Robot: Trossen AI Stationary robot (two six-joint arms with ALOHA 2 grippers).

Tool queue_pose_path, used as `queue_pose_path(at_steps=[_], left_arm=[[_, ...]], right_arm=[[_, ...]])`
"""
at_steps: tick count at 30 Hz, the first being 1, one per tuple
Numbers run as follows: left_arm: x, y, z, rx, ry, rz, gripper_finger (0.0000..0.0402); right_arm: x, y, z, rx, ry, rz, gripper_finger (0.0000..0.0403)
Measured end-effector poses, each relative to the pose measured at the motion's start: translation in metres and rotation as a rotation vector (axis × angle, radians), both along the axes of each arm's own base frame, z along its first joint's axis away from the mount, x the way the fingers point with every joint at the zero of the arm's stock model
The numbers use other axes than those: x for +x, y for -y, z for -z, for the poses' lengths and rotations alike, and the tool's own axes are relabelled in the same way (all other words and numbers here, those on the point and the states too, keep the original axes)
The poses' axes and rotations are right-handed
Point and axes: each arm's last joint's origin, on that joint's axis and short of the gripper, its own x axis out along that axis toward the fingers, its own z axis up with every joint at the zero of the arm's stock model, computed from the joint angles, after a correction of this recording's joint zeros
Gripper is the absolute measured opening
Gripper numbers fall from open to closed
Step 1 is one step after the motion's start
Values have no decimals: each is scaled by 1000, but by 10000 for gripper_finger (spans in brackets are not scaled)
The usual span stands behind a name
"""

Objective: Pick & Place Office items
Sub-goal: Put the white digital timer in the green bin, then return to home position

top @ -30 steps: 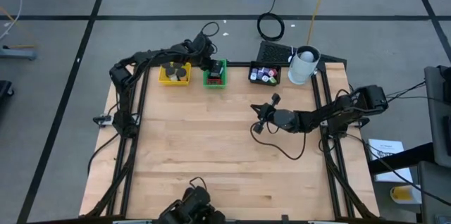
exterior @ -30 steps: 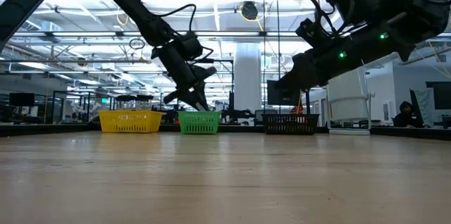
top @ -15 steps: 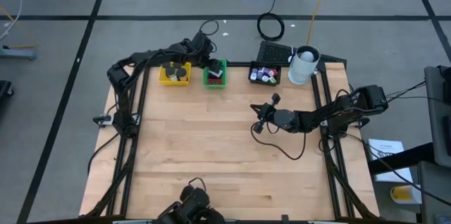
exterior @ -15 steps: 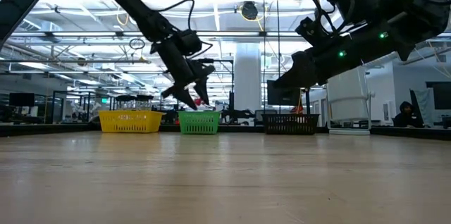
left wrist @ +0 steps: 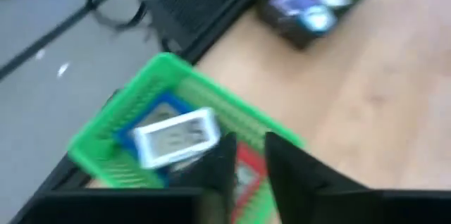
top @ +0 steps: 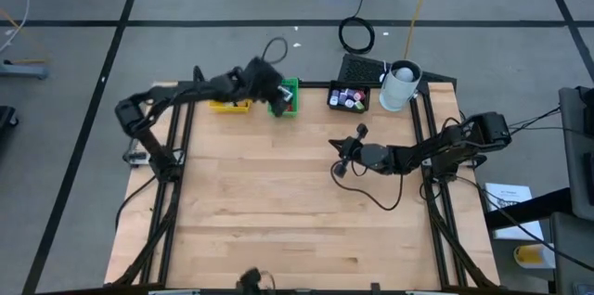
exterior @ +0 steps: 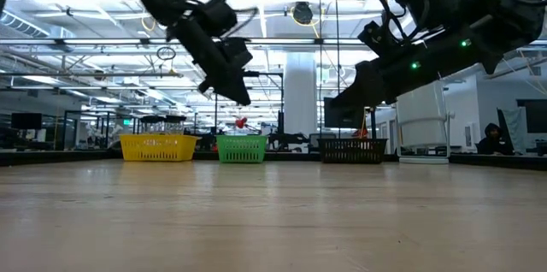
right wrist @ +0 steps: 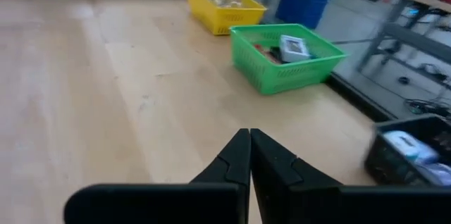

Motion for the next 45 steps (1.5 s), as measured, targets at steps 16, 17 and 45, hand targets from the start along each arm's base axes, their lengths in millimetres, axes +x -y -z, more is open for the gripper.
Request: queue_pose_path(at_steps=[16,17,45], left_arm=[[-53,113,32,250,477,381,9],[-57,117,32,257,478,391,10],[-168,164,62,388,722,362,3]], right_arm=[[-40,45,-34,180,-120,-325,0],[-46,46,-38,184,-123,-339,0],[-163,28,-24,67,259,-332,0]])
